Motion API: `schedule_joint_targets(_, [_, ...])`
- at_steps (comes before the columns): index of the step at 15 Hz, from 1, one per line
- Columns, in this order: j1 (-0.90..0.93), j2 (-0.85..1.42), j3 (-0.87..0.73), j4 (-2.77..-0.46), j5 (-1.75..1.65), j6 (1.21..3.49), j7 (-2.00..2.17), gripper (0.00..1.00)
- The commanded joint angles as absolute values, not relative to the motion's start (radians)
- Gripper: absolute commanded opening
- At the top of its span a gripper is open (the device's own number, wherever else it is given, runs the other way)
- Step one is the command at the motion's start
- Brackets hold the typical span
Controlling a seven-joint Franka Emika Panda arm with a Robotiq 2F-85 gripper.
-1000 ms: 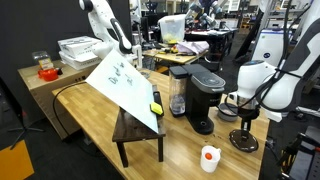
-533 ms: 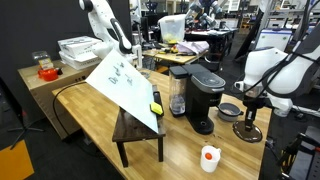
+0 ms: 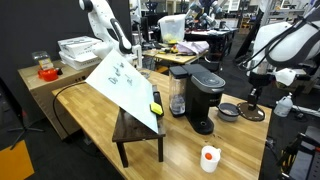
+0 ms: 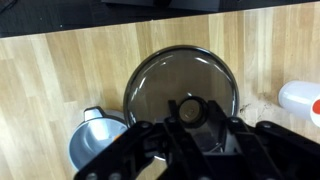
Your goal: Put the lid on the pot
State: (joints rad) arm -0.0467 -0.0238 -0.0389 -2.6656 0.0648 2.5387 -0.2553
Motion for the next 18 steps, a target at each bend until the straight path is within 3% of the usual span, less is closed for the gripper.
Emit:
schedule_joint_targets(1, [-0.071,-0.034,-0.076,-2.598,0.056,2.434,-0.292,0.08])
schedule_joint_targets(2, [-0.074,-0.034,-0.085,-2.581,0.063,2.419,-0.309,0.08])
schedule_joint_targets(3, [-0.067,-0.035,-0.08,-2.608,0.061,2.468,-0.283,0.33])
schedule_joint_targets(10, [-0.069,-0.034,-0.085,-2.59,0.061,2.44,-0.293,0.33])
schedule_joint_targets(11, [-0.069,-0.034,-0.085,-2.59,0.061,2.44,-0.293,0.08])
schedule_joint_targets(18, [-0.081,0.115,-0.089,-2.502,0.103,2.499,-0.332,0.08])
